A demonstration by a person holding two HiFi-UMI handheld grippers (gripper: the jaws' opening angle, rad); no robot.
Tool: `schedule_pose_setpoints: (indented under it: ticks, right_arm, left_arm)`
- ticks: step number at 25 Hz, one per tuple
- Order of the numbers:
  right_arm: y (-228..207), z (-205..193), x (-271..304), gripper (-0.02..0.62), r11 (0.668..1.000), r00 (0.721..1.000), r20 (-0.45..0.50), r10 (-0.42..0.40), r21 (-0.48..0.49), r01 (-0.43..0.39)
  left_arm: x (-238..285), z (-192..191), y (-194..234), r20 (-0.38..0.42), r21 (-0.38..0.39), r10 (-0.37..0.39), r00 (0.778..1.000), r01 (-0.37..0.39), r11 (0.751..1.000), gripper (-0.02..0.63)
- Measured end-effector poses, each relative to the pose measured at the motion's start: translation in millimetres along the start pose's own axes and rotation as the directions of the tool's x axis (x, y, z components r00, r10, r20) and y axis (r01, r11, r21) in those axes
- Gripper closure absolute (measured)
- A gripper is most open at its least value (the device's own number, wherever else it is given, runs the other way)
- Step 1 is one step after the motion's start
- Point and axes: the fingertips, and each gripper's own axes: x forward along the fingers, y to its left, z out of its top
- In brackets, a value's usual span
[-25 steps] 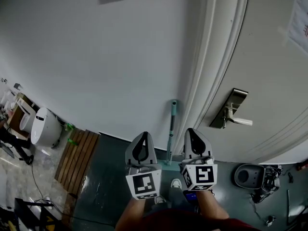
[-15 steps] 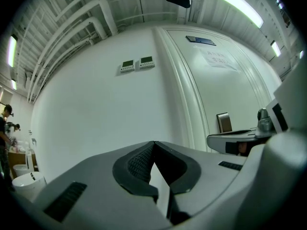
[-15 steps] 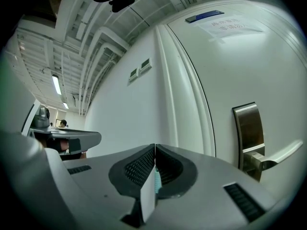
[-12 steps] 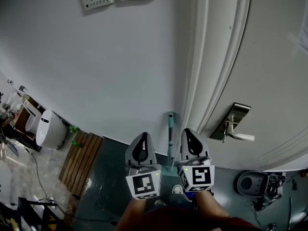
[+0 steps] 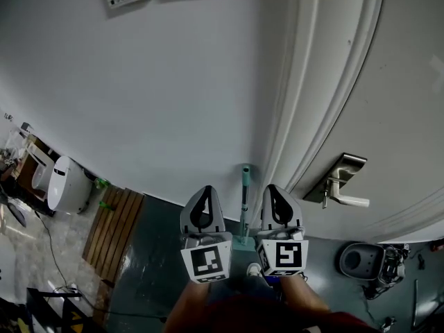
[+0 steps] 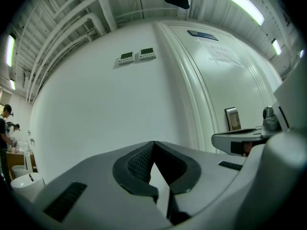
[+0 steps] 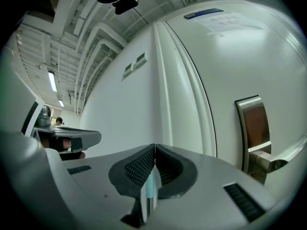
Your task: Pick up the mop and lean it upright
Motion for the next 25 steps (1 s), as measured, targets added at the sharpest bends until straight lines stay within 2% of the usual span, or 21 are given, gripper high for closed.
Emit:
schedule_pose_setpoints:
  ticks: [3,7,12,18,19,21,25]
  right_arm:
    - [1.0,-2.7,4.9,0.578,0.999,0.999,-0.001,-0.034,0.007,0.034]
    - [9.2,-3.4,12.8,0.578,0.999,0.999,0.008,-0.039,-0.005,0.039]
    - [15.9,-17.2,21.5,0.578,0.999,0.998,-0.041,-0.044,-0.013,0.043]
    - [24.7,-44.9,35.8,0.575,1.000,0.993,-0.114,-0.010,0.014,0.011]
    - [26.7,-49.7,38.6,0.567,1.000,0.992,-0.125,-0.005,0.016,0.007]
    - [31.1,-61.0,44.6,0.482,1.000,0.988,-0.153,0.012,0.027,-0.008]
    - [35.5,-79.7,54.7,0.453,1.000,0.980,-0.199,0.007,0.012,-0.005]
  left_arm:
    - [5.9,-1.6,3.6,0.006,-0.001,-0.026,1.000,0.026,1.000,0.592]
    - [8.9,-2.5,7.7,0.010,-0.013,-0.041,0.999,0.041,0.999,0.591]
    - [14.5,-4.4,10.3,0.016,-0.012,-0.055,0.998,0.055,0.998,0.591]
    - [15.5,-6.3,19.5,0.011,-0.016,-0.048,0.999,0.048,0.999,0.592]
    - [15.4,-6.0,21.7,0.011,-0.017,-0.045,0.999,0.045,0.999,0.591]
    - [15.3,-4.7,25.5,0.016,-0.017,-0.039,0.999,0.039,0.999,0.591]
    - [14.4,-5.1,30.9,0.014,-0.022,-0.030,0.999,0.030,0.999,0.591]
